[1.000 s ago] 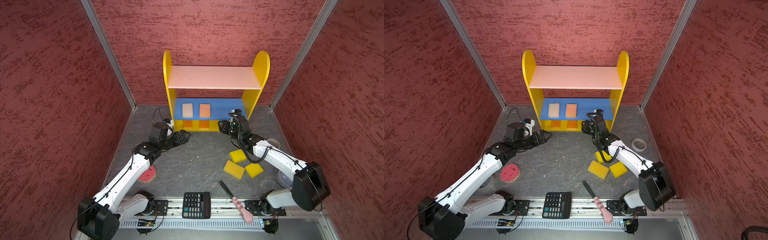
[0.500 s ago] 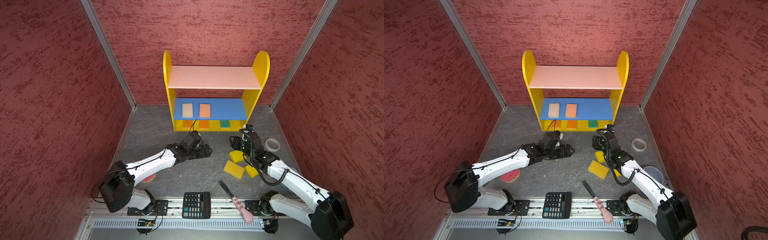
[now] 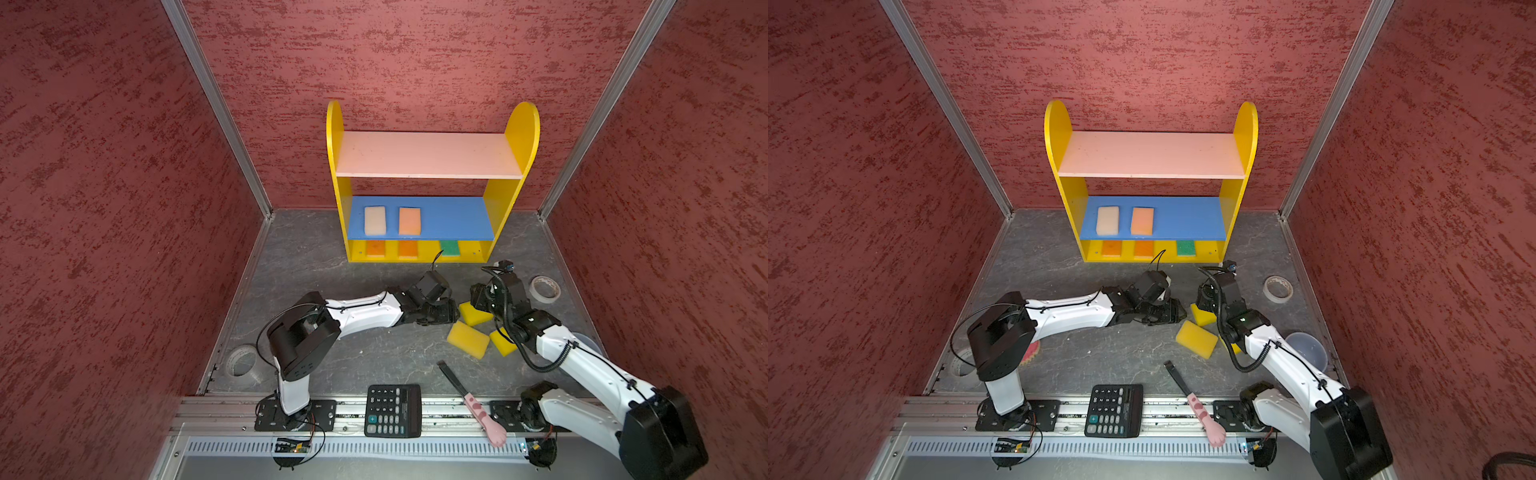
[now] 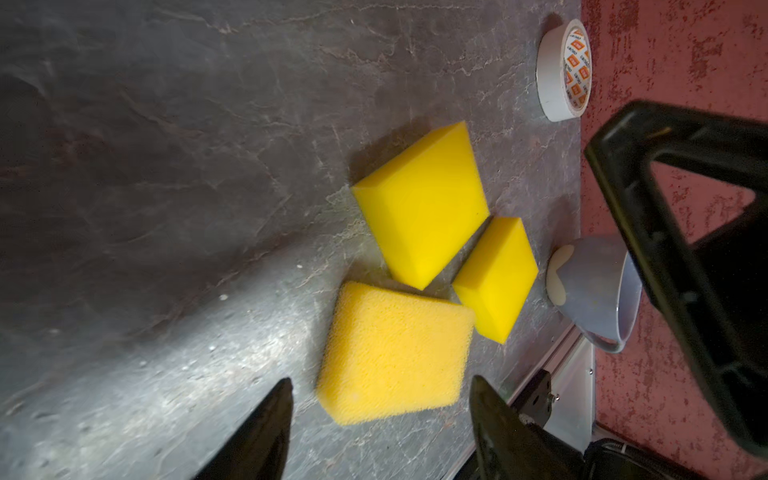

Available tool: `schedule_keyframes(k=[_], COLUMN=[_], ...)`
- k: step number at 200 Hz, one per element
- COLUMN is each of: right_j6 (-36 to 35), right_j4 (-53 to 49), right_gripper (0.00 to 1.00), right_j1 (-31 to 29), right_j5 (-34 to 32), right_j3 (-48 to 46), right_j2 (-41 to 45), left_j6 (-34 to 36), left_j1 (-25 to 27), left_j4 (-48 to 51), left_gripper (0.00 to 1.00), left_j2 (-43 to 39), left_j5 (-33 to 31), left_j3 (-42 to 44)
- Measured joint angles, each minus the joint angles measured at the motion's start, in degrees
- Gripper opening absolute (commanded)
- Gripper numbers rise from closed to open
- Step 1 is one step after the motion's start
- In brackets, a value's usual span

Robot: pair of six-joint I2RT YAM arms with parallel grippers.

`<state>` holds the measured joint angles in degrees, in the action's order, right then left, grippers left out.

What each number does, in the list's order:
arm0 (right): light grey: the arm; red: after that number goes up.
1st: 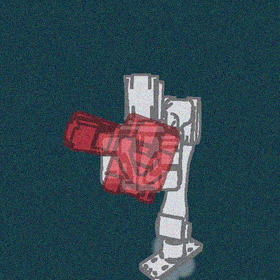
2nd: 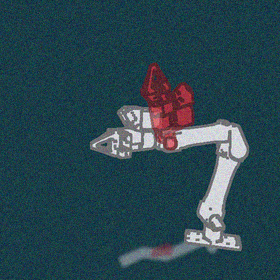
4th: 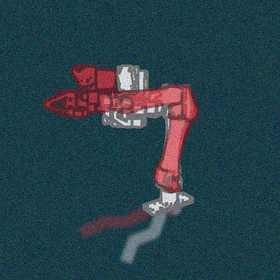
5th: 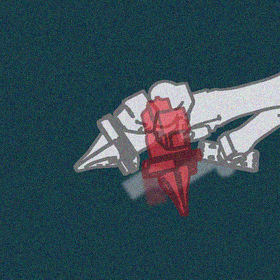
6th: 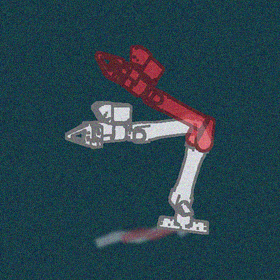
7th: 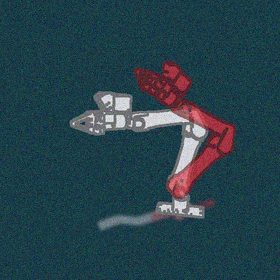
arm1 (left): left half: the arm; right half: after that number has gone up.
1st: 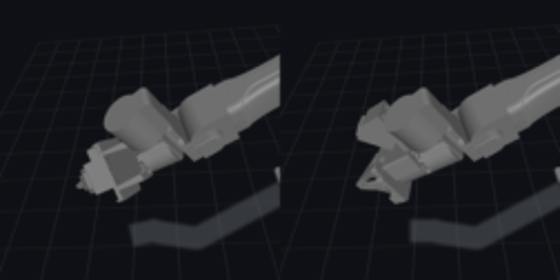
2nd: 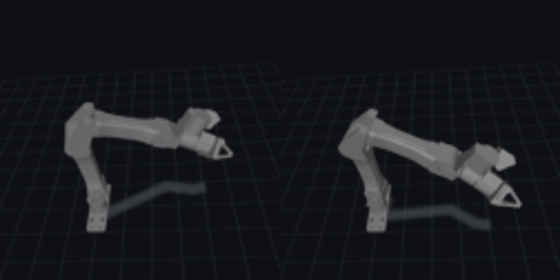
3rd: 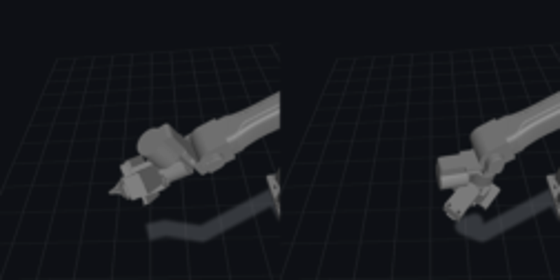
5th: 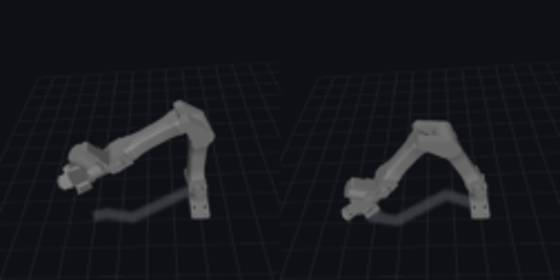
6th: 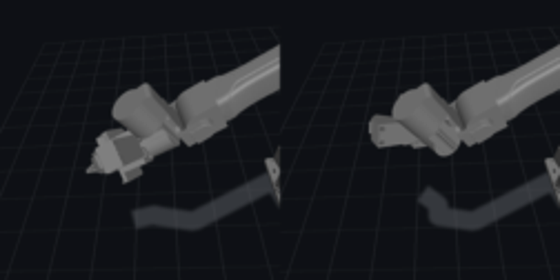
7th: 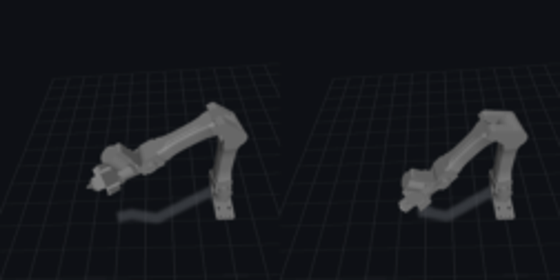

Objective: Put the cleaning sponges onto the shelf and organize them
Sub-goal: 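Reach to the yellow sponges and grasp one with the left gripper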

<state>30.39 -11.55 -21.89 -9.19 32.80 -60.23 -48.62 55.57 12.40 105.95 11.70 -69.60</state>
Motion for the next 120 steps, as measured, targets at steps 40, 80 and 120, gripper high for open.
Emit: schedule_keyframes(k=[40,80,120], right_j6=[-0.39,-0.42,-0.39], right_j4=[-0.02,0.13,0.11], right_gripper=[0.59,0.58,0.57], right_j1=[3.45,6.32,7.93], right_j5=[0.2,1.99,4.31], right_j3=[0.0,0.02,0.04], right_j2=[1.9,2.1,1.38], left_j6=[0.59,1.44,4.0], left_j1=[0.0,0.0,0.0], left_j4=[0.28,2.43,7.23], left_gripper=[0.49,0.41,0.33], left_j2=[3.72,7.45,10.43], left_j5=[1.75,3.37,4.0], left_j3=[-1.79,-4.81,-10.01])
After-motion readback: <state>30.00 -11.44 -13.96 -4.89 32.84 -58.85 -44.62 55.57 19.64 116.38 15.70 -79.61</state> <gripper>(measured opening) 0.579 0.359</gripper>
